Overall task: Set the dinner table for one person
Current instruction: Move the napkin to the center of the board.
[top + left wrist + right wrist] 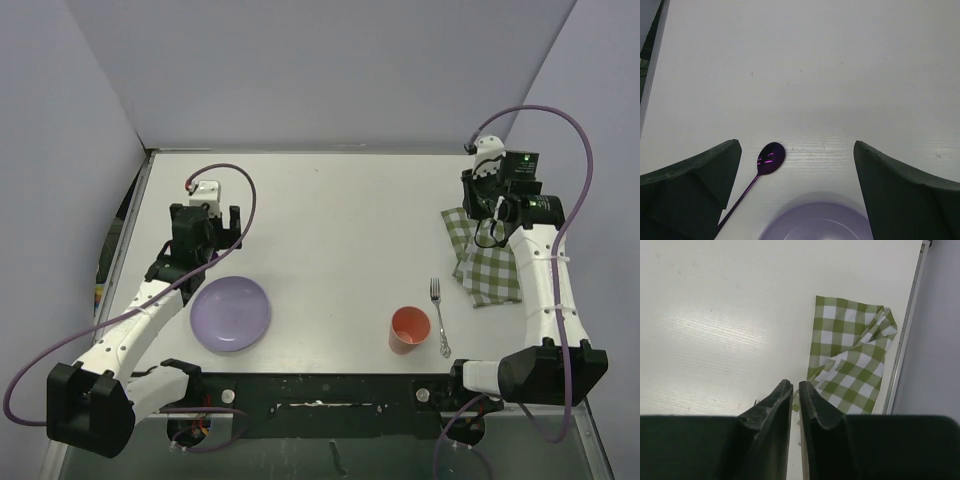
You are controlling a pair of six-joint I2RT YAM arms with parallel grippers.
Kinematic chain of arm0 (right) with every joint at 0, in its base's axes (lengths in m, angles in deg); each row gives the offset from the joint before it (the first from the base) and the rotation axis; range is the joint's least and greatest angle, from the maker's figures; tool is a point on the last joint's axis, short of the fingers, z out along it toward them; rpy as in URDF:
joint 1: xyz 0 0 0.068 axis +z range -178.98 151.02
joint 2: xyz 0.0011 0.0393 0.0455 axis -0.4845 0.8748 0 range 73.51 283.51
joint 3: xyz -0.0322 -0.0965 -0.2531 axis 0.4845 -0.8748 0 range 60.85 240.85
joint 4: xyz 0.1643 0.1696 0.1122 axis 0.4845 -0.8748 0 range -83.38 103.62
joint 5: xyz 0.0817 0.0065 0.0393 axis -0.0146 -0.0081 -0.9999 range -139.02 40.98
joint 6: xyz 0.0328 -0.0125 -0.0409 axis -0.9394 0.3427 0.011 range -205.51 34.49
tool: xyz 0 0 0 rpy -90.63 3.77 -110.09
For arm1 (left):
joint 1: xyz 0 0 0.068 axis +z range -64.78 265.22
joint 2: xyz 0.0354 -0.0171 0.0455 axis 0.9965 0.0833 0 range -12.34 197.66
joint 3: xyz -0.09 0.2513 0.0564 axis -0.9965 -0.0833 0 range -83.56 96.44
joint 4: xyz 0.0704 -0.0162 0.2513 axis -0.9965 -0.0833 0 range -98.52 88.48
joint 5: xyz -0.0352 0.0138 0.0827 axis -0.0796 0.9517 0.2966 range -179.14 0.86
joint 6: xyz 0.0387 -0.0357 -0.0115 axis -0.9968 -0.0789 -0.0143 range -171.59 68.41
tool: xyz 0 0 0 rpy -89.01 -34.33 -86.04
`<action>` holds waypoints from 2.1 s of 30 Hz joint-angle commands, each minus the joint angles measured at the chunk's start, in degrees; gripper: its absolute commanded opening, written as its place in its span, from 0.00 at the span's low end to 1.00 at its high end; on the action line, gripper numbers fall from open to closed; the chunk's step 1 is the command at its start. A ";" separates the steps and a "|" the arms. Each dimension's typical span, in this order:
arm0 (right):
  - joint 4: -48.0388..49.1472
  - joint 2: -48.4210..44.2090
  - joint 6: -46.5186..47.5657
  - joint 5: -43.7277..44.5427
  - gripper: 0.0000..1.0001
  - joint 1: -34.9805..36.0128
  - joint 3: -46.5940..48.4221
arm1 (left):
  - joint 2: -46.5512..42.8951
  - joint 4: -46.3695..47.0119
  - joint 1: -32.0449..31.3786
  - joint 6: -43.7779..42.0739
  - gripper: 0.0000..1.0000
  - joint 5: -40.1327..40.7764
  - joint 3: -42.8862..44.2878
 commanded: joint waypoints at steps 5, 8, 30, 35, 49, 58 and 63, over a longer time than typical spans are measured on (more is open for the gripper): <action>0.44 -3.52 0.51 0.63 0.21 -0.35 0.61 | 1.19 7.67 -0.50 -1.37 0.98 -3.46 1.41; 0.42 -4.44 2.42 0.56 0.22 -0.13 -0.07 | 2.75 8.48 -0.85 -1.75 0.98 -3.92 2.89; 4.26 -2.50 6.45 14.61 0.32 2.56 -4.40 | 6.23 14.14 -2.19 -5.49 0.98 -10.01 1.92; 5.73 -1.95 4.37 17.02 0.37 2.37 -7.81 | 9.07 14.42 -2.29 -5.67 0.98 -12.88 4.20; 7.47 -1.94 3.40 15.34 0.44 2.20 -10.49 | 7.82 11.92 -2.87 -8.20 0.98 -10.53 3.01; 10.85 -5.44 6.16 13.32 0.44 2.15 -15.60 | 8.02 12.98 -2.87 -6.62 0.98 -4.30 1.87; 13.67 -4.88 6.29 17.20 0.44 2.12 -18.36 | 9.36 13.46 -2.88 -6.23 0.98 -5.14 2.22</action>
